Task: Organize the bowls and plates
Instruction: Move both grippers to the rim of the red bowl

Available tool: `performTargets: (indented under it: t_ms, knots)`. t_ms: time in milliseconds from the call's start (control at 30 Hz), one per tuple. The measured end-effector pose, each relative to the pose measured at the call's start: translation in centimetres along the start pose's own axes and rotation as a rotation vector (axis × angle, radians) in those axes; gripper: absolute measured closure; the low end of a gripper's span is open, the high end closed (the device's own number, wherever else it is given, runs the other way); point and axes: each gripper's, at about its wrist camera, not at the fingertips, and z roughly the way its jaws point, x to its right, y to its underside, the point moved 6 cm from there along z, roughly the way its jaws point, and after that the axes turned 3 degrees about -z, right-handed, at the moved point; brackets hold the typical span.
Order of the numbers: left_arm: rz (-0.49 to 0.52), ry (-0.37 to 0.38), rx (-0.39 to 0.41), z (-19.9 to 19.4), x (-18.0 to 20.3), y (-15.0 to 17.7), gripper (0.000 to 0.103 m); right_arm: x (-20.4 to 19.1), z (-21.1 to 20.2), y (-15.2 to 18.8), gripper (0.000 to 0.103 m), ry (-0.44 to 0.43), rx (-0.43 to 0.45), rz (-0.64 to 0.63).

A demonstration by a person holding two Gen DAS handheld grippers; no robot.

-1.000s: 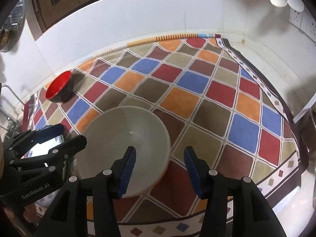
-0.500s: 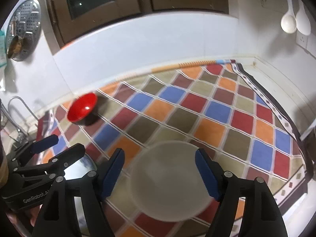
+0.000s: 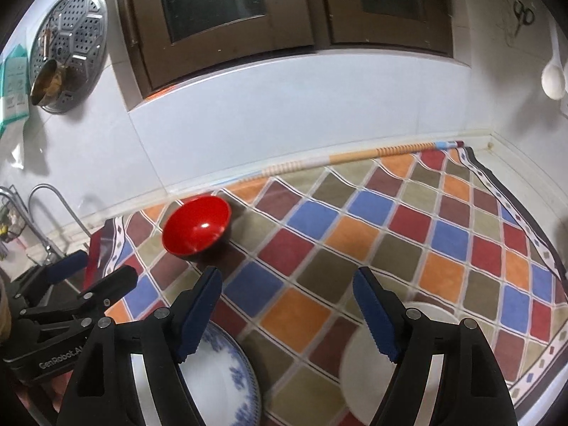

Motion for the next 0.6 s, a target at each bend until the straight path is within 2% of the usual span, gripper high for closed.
performTargets:
  t_ms: [500, 600]
  knots:
    - [-0.009, -0.015, -0.029, 5.3, -5.5, -1.7, 0.015, -4.5, 5.2, -2.5, 0.026, 0.022, -0.014, 0.036]
    - [-0.014, -0.012, -0.039, 6.7, -6.2, -1.8, 0.018, -5.1, 6.7, -2.8, 0.027, 0.025, -0.026, 0.042]
